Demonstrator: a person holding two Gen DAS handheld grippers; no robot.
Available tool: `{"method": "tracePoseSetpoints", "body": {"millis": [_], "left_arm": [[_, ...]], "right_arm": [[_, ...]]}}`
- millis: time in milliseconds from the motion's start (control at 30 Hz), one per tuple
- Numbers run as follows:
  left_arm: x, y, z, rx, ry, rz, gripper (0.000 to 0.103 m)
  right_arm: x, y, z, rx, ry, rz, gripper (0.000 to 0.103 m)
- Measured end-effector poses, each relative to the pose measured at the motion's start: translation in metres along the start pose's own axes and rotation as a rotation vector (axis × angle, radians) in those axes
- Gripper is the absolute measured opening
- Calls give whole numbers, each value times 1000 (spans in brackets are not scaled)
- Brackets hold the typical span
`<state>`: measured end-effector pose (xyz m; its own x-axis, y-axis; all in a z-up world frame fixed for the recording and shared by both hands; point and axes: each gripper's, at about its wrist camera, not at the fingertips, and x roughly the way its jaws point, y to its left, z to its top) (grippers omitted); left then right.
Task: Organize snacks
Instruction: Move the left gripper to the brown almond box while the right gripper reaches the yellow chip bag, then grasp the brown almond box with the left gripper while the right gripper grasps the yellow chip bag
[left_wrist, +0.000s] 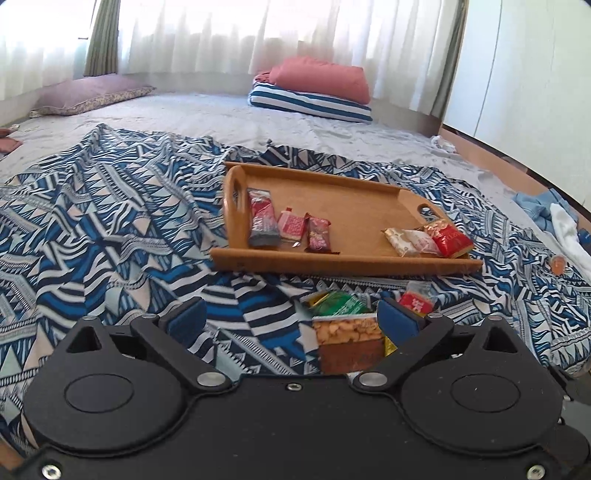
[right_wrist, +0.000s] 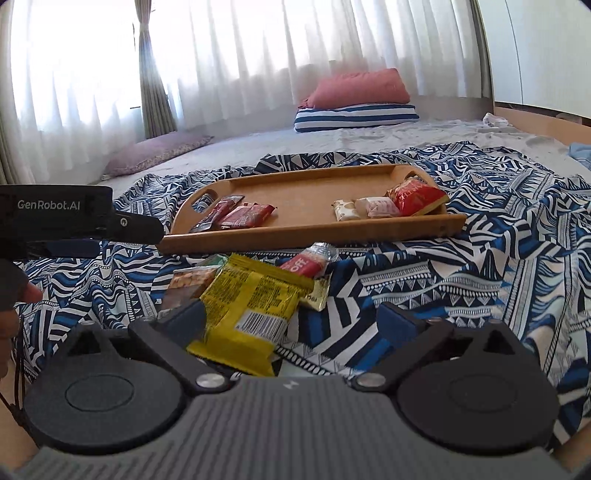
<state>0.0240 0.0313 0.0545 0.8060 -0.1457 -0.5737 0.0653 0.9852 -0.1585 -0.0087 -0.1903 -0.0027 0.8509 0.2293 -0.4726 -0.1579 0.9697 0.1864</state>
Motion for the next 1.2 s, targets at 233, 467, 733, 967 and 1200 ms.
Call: {"method": "tracePoseSetpoints", "body": {"millis": [233,467,733,967,1200], "left_arm": [[-2,4,-15,9,0,35,99],[0,4,-22,-7,5,44,99],[0,9,-24,-36,0,63,99],[1,12,-23,-67,5,63,99],[3,6,-25,-57,13,43,99]], "right_arm": [[-4,18,-19,3,-27,-37,103],[-4,31,-29,17,-57,-69,103],[2,36,-24,27,-50,-43,103],[16,40,-17,33,-25,-61,87],[13,39,-15,22,-28,-93,71]]}}
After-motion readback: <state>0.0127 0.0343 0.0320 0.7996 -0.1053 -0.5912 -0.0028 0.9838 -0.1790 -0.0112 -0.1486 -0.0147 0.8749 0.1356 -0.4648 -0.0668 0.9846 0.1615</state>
